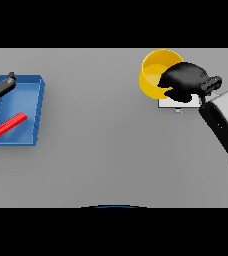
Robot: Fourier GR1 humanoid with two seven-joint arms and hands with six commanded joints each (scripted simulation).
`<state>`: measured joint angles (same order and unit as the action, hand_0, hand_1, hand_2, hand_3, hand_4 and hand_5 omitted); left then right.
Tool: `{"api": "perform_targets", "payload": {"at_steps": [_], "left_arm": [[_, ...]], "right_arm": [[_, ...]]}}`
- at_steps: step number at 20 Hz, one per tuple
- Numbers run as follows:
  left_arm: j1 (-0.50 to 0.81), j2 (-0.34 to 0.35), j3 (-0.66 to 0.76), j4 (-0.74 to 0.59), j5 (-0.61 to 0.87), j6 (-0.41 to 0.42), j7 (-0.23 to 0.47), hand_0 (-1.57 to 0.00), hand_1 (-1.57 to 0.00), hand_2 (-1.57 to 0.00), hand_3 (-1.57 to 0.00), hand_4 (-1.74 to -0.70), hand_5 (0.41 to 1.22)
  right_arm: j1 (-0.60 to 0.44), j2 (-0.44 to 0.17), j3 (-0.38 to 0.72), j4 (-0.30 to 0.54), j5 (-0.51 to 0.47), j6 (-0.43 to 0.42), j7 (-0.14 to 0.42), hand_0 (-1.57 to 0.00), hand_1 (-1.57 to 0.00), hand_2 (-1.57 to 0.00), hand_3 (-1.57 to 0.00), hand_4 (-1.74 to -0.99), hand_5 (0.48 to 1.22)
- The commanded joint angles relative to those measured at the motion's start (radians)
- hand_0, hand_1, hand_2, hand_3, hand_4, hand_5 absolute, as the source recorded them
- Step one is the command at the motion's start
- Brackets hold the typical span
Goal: Pick up the red beaker and tilt it to pour out 1 green nut into yellow bowl. Pick up the yellow bowl and place it on the metallic measuring scale.
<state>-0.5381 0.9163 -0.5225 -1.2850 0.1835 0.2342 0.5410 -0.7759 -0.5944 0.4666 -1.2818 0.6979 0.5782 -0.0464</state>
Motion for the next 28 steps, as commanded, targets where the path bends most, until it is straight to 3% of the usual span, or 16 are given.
{"api": "perform_targets", "payload": {"at_steps": [1,7,13,15,19,23,25,26,27,28], "left_arm": [[0.005,0.003,0.0,-0.011,0.004,0.0,0.014,0.0,0.0,0.0,0.0,-0.81,0.743],[0.014,0.02,0.009,-0.023,0.012,0.0,0.029,0.0,0.0,0.0,0.0,-0.83,0.774],[0.004,0.011,0.005,-0.001,0.005,-0.003,0.035,0.0,0.0,0.0,0.0,-0.81,0.757],[-0.003,0.008,0.004,0.003,0.004,-0.007,0.043,0.0,0.0,0.0,0.0,-0.81,0.749],[0.0,0.008,0.005,0.003,0.002,-0.002,0.035,0.0,0.0,0.0,0.0,-0.8,0.729],[0.003,0.015,0.008,-0.01,0.008,-0.004,0.034,0.0,0.0,0.0,0.0,-0.81,0.734],[-0.002,0.008,0.004,0.008,0.004,-0.01,0.035,0.0,0.0,0.0,0.0,-0.81,0.74],[-0.008,-0.011,-0.004,0.016,0.001,-0.008,0.035,0.0,0.0,0.0,0.0,-0.81,0.745],[-0.01,-0.009,-0.007,0.012,-0.005,-0.004,0.044,0.0,0.0,0.0,0.0,-0.81,0.745],[-0.012,-0.011,-0.007,0.019,-0.005,-0.005,0.046,0.0,0.0,0.0,0.0,-0.81,0.744]], "right_arm": [[-0.003,-0.004,-0.013,0.033,-0.007,-0.005,-0.006,-1.57,-1.57,-1.57,-1.22,-1.72,1.221],[-0.02,-0.01,-0.034,0.214,-0.004,-0.089,-0.037,-1.57,-1.57,-1.57,-1.17,-1.72,1.221],[-0.062,0.021,-0.025,0.421,0.017,-0.175,-0.065,-1.57,-1.57,-1.57,-1.36,-1.724,1.221],[-0.063,0.026,-0.018,0.456,0.02,-0.204,-0.096,-1.57,-1.57,-1.57,-1.41,-1.724,1.221],[-0.082,0.061,-0.011,0.556,0.028,-0.253,-0.092,-1.57,-1.5,-1.56,-1.5,-1.727,1.221],[-0.098,0.072,-0.007,0.613,0.019,-0.271,-0.122,-1.55,-1.42,-1.57,-1.48,-1.721,1.221],[-0.109,0.072,-0.01,0.625,0.004,-0.251,-0.115,-1.54,-1.41,-1.57,-1.17,-1.728,1.221],[-0.107,0.078,-0.01,0.636,0.002,-0.247,-0.114,-1.54,-1.44,-1.5,-1.02,-1.659,1.221],[-0.105,0.079,-0.014,0.635,-0.005,-0.239,-0.101,-1.52,-1.35,-1.35,-0.91,-1.596,1.134],[-0.107,0.083,-0.016,0.629,-0.008,-0.233,-0.082,-1.22,-1.08,-1.13,-0.82,-1.548,1.053]]}}
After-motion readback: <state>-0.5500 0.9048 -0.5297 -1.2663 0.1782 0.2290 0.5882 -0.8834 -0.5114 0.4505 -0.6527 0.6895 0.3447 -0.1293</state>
